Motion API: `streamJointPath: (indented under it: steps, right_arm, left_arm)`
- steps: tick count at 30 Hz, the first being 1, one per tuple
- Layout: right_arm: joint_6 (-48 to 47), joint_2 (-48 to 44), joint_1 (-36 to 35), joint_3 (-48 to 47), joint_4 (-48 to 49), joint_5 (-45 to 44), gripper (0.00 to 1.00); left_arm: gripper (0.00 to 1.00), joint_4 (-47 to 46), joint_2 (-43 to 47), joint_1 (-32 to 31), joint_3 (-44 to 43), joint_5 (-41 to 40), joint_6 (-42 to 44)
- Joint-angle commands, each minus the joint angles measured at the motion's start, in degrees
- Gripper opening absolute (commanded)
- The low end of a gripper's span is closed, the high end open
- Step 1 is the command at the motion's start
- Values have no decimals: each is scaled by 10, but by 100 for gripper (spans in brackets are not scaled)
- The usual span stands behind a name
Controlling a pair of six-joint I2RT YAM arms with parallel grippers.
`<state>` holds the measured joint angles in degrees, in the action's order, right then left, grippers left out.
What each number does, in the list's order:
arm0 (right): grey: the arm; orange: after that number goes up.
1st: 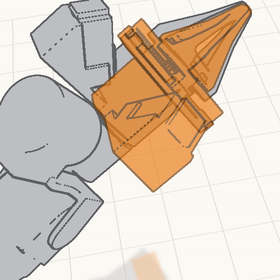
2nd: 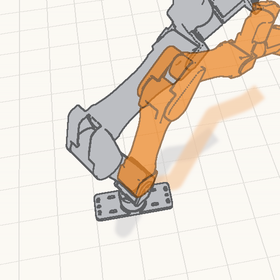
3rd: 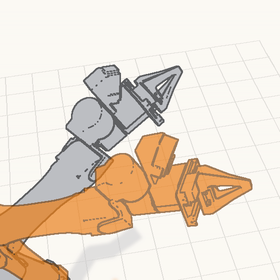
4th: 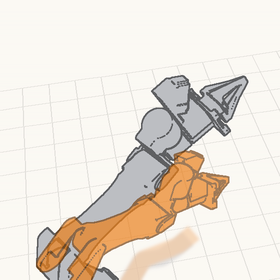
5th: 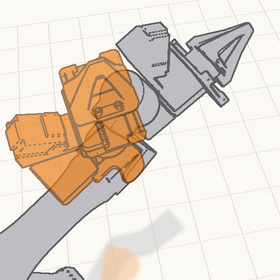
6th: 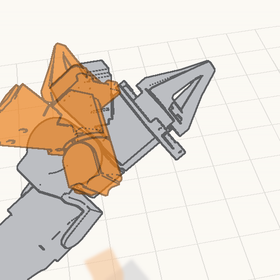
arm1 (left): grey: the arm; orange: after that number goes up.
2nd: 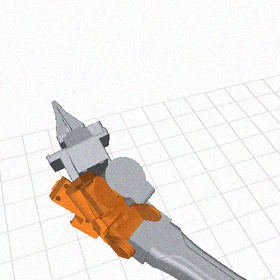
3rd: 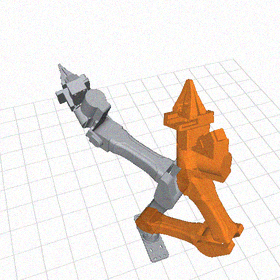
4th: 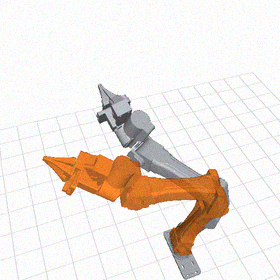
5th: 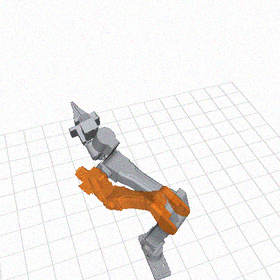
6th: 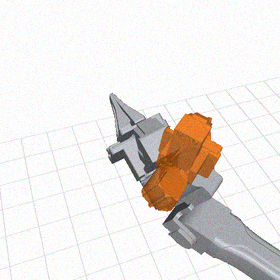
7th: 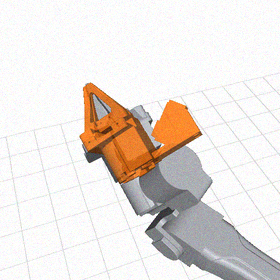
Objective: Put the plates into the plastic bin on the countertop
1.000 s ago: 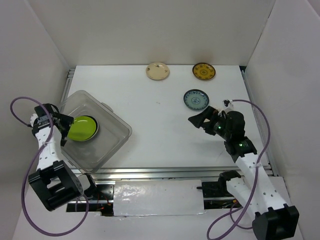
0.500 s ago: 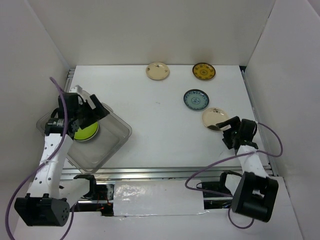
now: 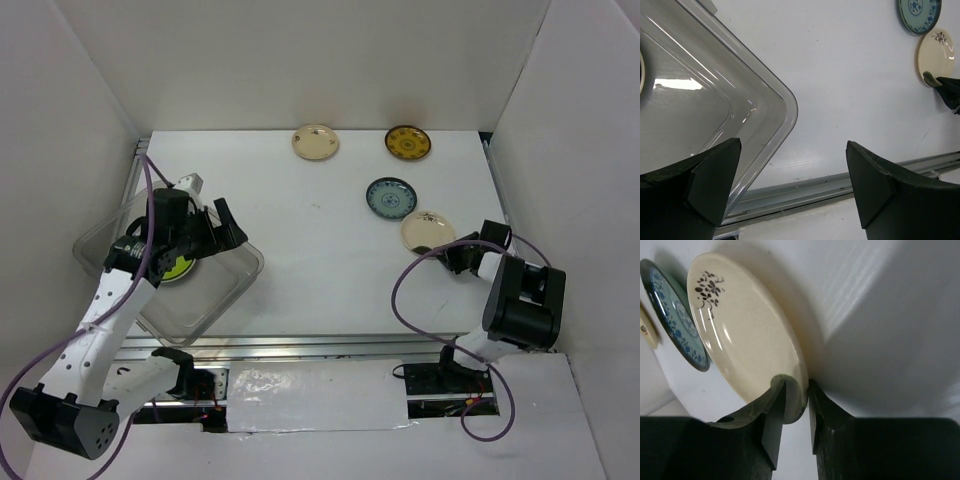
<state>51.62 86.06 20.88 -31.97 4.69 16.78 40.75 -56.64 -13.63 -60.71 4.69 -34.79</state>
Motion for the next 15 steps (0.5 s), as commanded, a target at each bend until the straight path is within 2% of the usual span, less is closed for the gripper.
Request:
streamJointPath:
  steps: [1,3,5,6,7,8,9,10,11,13,15]
  right_arm:
    - [-16,34,-1,-26,-20,14,31]
    - [-20,17,-1,-23,-25,16,1]
    - [-23,-23,-17,-2,-40,-7,0]
    - [-34,-80,-31,0,-58,-23,0]
    - [-41,-111,-53,-6,-107,-86,0]
    - [-50,-147,-118,-10,-134,-128,0]
    - [-56,-210,-157,-19,-158,-166,0]
    - [-56,-232,-197,-30,-188,-204,0]
    - [-58,-262,-272,-60,-243,-252,0]
    - [-62,-279,-325,-96,-277,-250,0]
    - [-82,-290,-362,-103,-253,-132,0]
  left_arm:
    - [99,-9,6,-16,-27,-7,-10]
    - [99,-15,0,-26,-28,-7,-15]
    - [99,-26,-4,-35,-28,5,-20]
    - [99,-32,-12,-46,-32,13,-21]
    - [99,-51,-17,-53,-33,21,-24]
    - [99,-64,-30,-61,-36,31,-28]
    - [99,-79,-42,-80,-40,54,-28]
    - [99,-107,-52,-88,-44,66,-27]
    - [99,-117,-85,-105,-58,75,-26]
    - [99,-139,-123,-114,-77,125,-16]
    - [99,-142,-176,-123,-107,169,-9]
